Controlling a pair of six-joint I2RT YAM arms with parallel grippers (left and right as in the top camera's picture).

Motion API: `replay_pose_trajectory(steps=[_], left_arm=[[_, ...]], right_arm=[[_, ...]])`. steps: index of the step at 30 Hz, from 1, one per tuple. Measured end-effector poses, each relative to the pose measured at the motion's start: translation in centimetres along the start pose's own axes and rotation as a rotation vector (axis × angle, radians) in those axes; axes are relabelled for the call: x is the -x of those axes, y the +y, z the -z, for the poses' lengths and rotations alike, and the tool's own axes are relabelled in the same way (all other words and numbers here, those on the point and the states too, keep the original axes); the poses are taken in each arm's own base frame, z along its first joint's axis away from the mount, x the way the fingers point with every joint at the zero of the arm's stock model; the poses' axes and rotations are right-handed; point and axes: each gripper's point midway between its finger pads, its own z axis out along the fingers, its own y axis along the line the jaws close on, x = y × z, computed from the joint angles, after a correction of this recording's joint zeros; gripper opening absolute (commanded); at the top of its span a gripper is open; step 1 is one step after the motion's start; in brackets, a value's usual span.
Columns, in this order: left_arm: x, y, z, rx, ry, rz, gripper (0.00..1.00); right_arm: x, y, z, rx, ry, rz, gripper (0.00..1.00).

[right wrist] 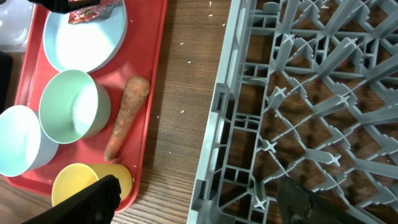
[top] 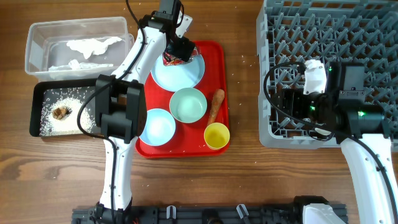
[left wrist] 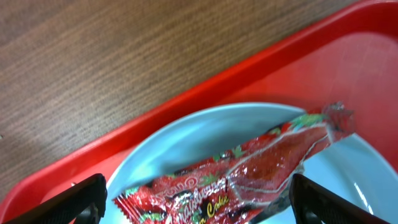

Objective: Sort waste into correct bins and load items into the dishwasher rack
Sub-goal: 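Move the left gripper back to the plate over the red wrapper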

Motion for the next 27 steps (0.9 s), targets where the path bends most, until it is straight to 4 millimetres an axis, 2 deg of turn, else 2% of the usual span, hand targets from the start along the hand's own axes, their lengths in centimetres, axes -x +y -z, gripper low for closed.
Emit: replay_pose_trajectory(steps=[5, 10, 12, 14, 16, 20, 27], left_arm=[[-0.3, 0.0, -0.2, -0.002, 0.009, -0.006, 0.93], [-1.4, -0.2, -1.5, -0.005, 0.023, -0.006, 0.92], [-2.1, -0.4, -2.0, -0.008, 0.039, -0.005, 0.89], [-2.0, -0.4, -2.2, -0.011, 0.031, -0.006, 0.85], [-2.0, -0.7, -2.3, -0.019, 0.021, -0.007, 0.75], [-2.0, -1.6, -2.4, -0.035, 0.016, -0.016, 0.4], [-2.5, -3.3, -2.2, -0.048, 0.043, -0.055, 0.05]], right_arm=[[0.0, 0.0, 0.0, 0.0, 0.0, 0.0, 0.83], [0.0, 0.0, 0.0, 0.0, 0.0, 0.0, 0.83], [0.0, 0.0, 0.0, 0.0, 0.0, 0.0, 0.83], [0.0, 0.0, 0.0, 0.0, 0.0, 0.0, 0.83], [0.0, 0.0, 0.0, 0.0, 0.0, 0.0, 0.83], [0.0, 0.0, 0.0, 0.0, 0.0, 0.0, 0.83], [0.0, 0.0, 0.0, 0.0, 0.0, 0.0, 0.83]])
